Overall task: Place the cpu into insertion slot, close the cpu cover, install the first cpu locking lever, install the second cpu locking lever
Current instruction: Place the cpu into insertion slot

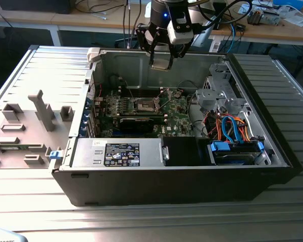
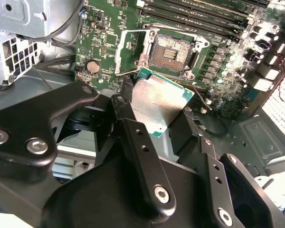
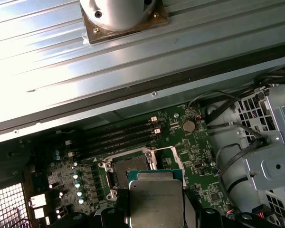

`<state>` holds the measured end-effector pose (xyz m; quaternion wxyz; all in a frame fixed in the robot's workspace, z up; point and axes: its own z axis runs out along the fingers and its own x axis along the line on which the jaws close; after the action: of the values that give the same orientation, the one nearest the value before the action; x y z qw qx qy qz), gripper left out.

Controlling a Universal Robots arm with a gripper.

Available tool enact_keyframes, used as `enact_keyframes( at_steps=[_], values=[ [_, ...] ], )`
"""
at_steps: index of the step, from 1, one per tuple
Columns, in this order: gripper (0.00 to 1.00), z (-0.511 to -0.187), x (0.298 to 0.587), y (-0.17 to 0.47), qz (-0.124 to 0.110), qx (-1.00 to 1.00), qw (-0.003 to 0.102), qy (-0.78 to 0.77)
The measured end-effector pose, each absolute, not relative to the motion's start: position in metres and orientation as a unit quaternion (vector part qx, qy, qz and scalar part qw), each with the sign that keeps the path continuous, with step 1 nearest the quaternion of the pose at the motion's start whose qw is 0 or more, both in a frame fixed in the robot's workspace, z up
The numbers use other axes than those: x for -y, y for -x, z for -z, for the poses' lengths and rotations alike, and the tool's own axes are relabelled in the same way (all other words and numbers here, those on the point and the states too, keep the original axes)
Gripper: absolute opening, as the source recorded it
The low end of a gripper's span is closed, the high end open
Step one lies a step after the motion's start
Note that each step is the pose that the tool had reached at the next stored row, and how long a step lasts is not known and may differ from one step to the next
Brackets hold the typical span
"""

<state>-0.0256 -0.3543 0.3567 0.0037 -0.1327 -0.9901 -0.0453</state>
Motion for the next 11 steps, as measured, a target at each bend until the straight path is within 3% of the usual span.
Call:
enact_keyframes(
  at_steps=[11],
  values=[
    [0.55, -0.3566, 0.3543, 0.0256, 0.045, 0.99, 0.003, 0.137]
  ],
)
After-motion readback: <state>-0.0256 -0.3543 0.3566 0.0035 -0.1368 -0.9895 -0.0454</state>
